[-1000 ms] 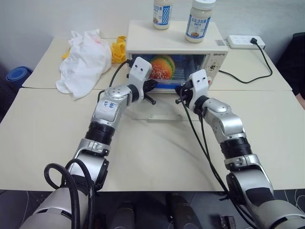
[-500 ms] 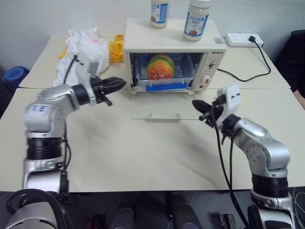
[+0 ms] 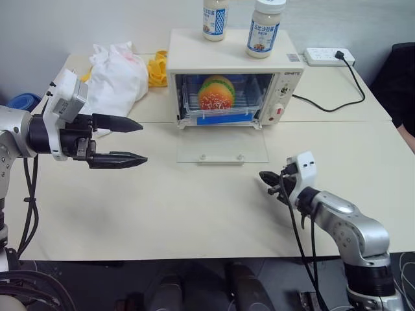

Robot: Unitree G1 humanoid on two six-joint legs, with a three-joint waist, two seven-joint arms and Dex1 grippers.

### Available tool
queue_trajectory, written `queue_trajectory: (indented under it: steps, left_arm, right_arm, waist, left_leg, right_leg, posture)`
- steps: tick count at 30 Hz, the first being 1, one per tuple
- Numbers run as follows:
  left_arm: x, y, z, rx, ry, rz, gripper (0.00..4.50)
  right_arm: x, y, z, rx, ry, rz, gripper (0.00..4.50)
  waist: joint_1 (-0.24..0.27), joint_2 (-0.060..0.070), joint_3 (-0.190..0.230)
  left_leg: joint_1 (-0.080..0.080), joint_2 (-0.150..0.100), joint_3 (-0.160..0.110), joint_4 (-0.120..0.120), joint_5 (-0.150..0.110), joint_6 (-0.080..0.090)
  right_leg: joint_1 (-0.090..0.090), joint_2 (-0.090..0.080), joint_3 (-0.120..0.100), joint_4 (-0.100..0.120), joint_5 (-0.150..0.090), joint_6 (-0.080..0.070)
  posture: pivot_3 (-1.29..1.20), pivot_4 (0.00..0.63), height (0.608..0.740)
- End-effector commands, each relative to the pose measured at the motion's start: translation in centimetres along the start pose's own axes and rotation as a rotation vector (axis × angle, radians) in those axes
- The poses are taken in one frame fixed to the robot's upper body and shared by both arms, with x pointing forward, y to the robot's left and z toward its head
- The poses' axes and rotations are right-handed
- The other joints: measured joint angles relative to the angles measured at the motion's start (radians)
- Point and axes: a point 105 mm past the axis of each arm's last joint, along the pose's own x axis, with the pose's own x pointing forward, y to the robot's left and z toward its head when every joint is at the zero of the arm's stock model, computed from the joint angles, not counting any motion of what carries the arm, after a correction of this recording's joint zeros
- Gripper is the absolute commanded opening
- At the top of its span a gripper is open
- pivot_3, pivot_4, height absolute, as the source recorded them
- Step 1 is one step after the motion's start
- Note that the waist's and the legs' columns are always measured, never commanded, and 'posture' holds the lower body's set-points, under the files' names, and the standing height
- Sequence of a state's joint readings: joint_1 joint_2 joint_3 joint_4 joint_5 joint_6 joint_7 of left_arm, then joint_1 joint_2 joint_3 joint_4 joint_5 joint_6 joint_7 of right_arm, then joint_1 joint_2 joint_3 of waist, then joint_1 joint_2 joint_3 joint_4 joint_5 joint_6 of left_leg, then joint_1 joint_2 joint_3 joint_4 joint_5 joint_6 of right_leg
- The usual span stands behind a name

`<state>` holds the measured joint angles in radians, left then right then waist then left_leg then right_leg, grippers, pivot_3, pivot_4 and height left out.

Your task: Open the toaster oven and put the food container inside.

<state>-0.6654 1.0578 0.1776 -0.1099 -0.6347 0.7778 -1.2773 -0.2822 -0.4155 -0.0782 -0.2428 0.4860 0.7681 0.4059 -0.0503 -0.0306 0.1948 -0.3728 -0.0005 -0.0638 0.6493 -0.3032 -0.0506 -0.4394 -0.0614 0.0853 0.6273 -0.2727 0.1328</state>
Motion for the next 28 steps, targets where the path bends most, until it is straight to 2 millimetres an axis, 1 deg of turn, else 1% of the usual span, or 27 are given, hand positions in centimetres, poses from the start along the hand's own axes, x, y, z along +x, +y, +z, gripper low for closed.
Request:
queue_trajectory:
  steps: [1, 4, 6, 7, 8, 9, 10, 11, 14, 16, 18, 21, 23, 25, 27, 28]
  left_arm:
    - [-0.3, -0.1, 1.1, 0.072, 0.002, 0.021, 4.48]
    - [-0.4, -0.1, 1.0, 0.072, 0.002, 0.023, 4.48]
    - [-0.6, 0.1, 1.0, 0.069, 0.002, 0.038, 4.48]
    - [-0.7, 0.2, 0.9, 0.068, 0.003, 0.044, 4.48]
    - [-0.9, 0.4, 0.8, 0.061, 0.006, 0.055, 4.48]
    - [-1.2, 0.7, 0.7, 0.059, 0.009, 0.067, 4.50]
    - [-1.4, 0.8, 0.6, 0.058, 0.011, 0.075, 4.50]
    - [-1.6, 1.1, 0.6, 0.056, 0.012, 0.086, 4.50]
    - [-2.3, 1.5, 0.8, 0.059, 0.010, 0.105, 4.50]
    - [-2.8, 1.8, 0.9, 0.057, 0.003, 0.116, 4.50]
    - [-3.2, 2.1, 0.8, 0.049, -0.004, 0.134, 4.50]
    - [-3.7, 2.5, 0.5, 0.044, -0.004, 0.154, 4.50]
    - [-3.8, 2.5, 0.5, 0.044, -0.009, 0.157, 4.50]
    - [-3.8, 2.5, 0.7, 0.041, -0.023, 0.158, 4.50]
    - [-3.7, 2.5, 0.6, 0.027, -0.038, 0.161, 4.50]
    - [-3.5, 2.5, 0.3, 0.021, -0.037, 0.161, 4.50]
  right_arm:
    - [1.0, -0.1, 1.7, -0.043, -0.072, 0.008, 0.00]
    - [1.4, -0.3, 3.3, -0.081, -0.117, 0.011, 0.00]
    - [0.8, -0.5, 6.1, -0.121, -0.174, 0.024, 0.00]
    - [0.5, -0.5, 7.0, -0.130, -0.192, 0.029, 0.00]
    - [-0.4, -0.7, 8.7, -0.143, -0.222, 0.044, 0.00]
    - [-1.3, -0.7, 10.1, -0.155, -0.240, 0.061, 0.18]
    - [-2.0, -0.7, 11.0, -0.163, -0.249, 0.073, 0.37]
    - [-3.0, -0.8, 12.1, -0.177, -0.254, 0.090, 0.59]
    - [-6.0, -1.0, 14.1, -0.200, -0.240, 0.141, 1.60]
    - [-7.7, -1.3, 14.7, -0.208, -0.215, 0.165, 2.26]
    - [-9.2, -1.6, 14.9, -0.209, -0.194, 0.187, 2.95]
    - [-10.8, -1.2, 14.7, -0.221, -0.152, 0.240, 3.97]
    - [-11.5, -0.9, 14.6, -0.240, -0.131, 0.263, 4.49]
    - [-11.8, -0.9, 14.6, -0.241, -0.128, 0.269, 4.49]
    - [-11.5, -1.0, 14.5, -0.232, -0.140, 0.258, 4.49]
    - [-11.2, -1.1, 14.4, -0.226, -0.147, 0.249, 4.49]
  waist:
    - [-0.005, 0.000, 0.000]
    - [-0.006, 0.000, 0.000]
    - [-0.007, 0.000, 0.000]
    - [-0.006, 0.001, 0.000]
    - [-0.006, 0.001, 0.000]
    - [-0.005, 0.002, 0.001]
    - [-0.004, 0.003, 0.002]
    - [-0.003, 0.003, 0.002]
    - [0.000, 0.003, 0.002]
    - [0.001, 0.003, 0.002]
    - [0.001, 0.003, 0.002]
    - [-0.001, 0.003, 0.002]
    - [-0.005, 0.003, 0.002]
    - [-0.006, 0.003, 0.002]
    - [-0.007, 0.003, 0.002]
    - [-0.007, 0.003, 0.002]
  left_leg:
    - [0.000, 0.000, 0.000, 0.000, 0.000, 0.000]
    - [0.000, 0.000, 0.000, -0.001, 0.000, 0.000]
    - [-0.001, 0.000, 0.000, -0.001, 0.000, 0.000]
    - [-0.001, 0.000, 0.001, -0.001, 0.000, 0.000]
    - [-0.001, 0.000, 0.001, 0.000, 0.000, 0.000]
    - [-0.001, 0.000, 0.001, 0.000, 0.000, 0.000]
    - [-0.002, 0.000, 0.001, 0.000, 0.000, 0.000]
    - [-0.002, 0.000, 0.001, 0.000, 0.000, 0.000]
    - [-0.002, 0.001, 0.000, -0.001, -0.001, 0.001]
    - [-0.003, 0.001, 0.000, 0.000, -0.001, 0.002]
    - [-0.003, 0.001, 0.000, 0.000, -0.001, 0.002]
    - [-0.002, 0.001, 0.001, 0.000, -0.001, 0.003]
    - [-0.002, 0.001, 0.002, 0.000, -0.001, 0.003]
    - [-0.001, 0.001, 0.004, 0.000, -0.001, 0.003]
    - [0.000, 0.001, 0.004, 0.000, -0.001, 0.003]
    - [0.000, 0.001, 0.004, 0.000, -0.001, 0.003]
  right_leg:
    - [0.000, 0.000, 0.000, 0.000, 0.000, 0.000]
    - [-0.001, 0.000, 0.000, 0.000, 0.000, 0.000]
    - [-0.001, 0.000, 0.000, 0.001, 0.000, 0.000]
    - [-0.002, 0.000, 0.000, 0.000, 0.000, 0.000]
    - [-0.002, 0.000, 0.001, 0.001, 0.000, 0.000]
    - [-0.002, 0.000, 0.000, 0.001, 0.000, 0.000]
    - [-0.002, 0.000, 0.000, 0.001, 0.000, 0.000]
    - [-0.003, -0.001, 0.000, 0.000, 0.000, 0.000]
    - [-0.002, 0.000, 0.000, 0.000, 0.000, 0.000]
    - [-0.002, 0.000, -0.001, -0.001, 0.000, -0.001]
    - [-0.002, 0.000, -0.001, -0.001, 0.000, -0.001]
    - [-0.002, 0.000, 0.000, -0.001, 0.000, -0.001]
    - [-0.002, 0.000, 0.000, -0.001, 0.000, -0.001]
    - [-0.002, 0.000, 0.001, 0.000, 0.000, -0.001]
    - [-0.002, 0.000, 0.001, 0.000, 0.000, -0.001]
    - [-0.002, 0.000, 0.001, 0.000, 0.000, -0.001]
  posture:
    - [0.00, 0.150, 0.740]
    - [0.00, 0.150, 0.740]
    - [0.00, 0.150, 0.740]
    - [0.00, 0.150, 0.740]
    - [0.00, 0.150, 0.740]
    - [0.00, 0.150, 0.740]
    - [0.00, 0.150, 0.740]
    - [0.00, 0.150, 0.740]
    - [0.00, 0.150, 0.740]
    - [0.00, 0.150, 0.740]
    - [0.00, 0.150, 0.740]
    - [0.00, 0.150, 0.740]
    - [0.00, 0.150, 0.740]
    - [0.00, 0.150, 0.740]
    - [0.00, 0.150, 0.740]
    - [0.00, 0.150, 0.740]
